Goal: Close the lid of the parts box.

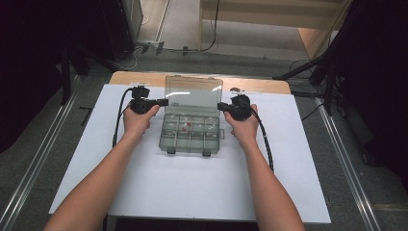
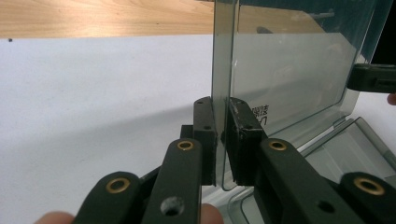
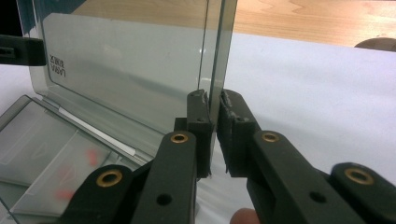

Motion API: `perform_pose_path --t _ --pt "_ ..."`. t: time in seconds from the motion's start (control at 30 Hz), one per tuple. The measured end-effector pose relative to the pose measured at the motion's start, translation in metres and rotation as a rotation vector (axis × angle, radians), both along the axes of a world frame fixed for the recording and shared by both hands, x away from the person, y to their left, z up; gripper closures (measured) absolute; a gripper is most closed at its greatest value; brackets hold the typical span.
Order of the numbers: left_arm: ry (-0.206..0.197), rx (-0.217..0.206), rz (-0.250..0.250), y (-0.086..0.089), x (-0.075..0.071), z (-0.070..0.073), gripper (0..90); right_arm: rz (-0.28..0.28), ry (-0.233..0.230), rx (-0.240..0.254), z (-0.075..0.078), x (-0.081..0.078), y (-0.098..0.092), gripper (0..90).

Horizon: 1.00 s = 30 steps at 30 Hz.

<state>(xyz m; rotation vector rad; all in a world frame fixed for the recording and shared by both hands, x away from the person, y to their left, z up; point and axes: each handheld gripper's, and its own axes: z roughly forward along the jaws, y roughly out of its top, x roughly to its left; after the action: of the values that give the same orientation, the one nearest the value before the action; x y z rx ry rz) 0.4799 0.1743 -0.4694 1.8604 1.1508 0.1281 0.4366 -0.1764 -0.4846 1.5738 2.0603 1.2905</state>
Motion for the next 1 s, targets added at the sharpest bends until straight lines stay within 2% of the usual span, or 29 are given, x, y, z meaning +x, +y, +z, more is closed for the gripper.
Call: perform_pose_path --t 0.07,0.17,0.33,0.53,0.6,0.73,0.83,0.9,1.0 --pt "-0.005 0.000 -0.005 0.000 -0.001 0.001 83.7 -0.002 0.008 0.005 0.000 0.001 0.000 83.5" --pt "-0.007 -0.007 -0.011 0.000 -0.001 0.000 84.2 0.001 -0.012 -0.005 0.001 0.003 -0.001 78.1" --pt "-0.023 -0.011 -0.012 0.000 -0.003 0.000 84.4 -0.023 -0.005 0.043 0.013 0.012 -0.005 75.7" --pt "-0.029 -0.007 -0.009 -0.001 -0.004 0.000 84.4 -0.033 0.000 0.039 0.029 0.023 -0.005 78.8" --pt "-0.023 -0.007 -0.010 -0.001 -0.003 -0.001 84.3 -0.042 0.011 0.015 0.031 0.024 -0.004 83.0" --pt "-0.009 -0.005 -0.008 0.001 -0.003 -0.002 84.0 -0.031 0.001 0.010 0.031 0.022 -0.004 84.7" --pt "0.016 -0.017 -0.011 0.003 -0.003 0.000 82.3 -0.027 -0.011 -0.007 0.032 0.020 -0.002 85.2" --pt "0.029 -0.047 -0.023 0.008 -0.003 0.004 77.5 -0.027 -0.020 -0.010 0.034 0.019 0.000 85.4" --pt "0.007 -0.054 -0.004 0.017 -0.004 0.013 74.3 -0.026 -0.034 -0.020 0.034 0.017 0.001 85.5"
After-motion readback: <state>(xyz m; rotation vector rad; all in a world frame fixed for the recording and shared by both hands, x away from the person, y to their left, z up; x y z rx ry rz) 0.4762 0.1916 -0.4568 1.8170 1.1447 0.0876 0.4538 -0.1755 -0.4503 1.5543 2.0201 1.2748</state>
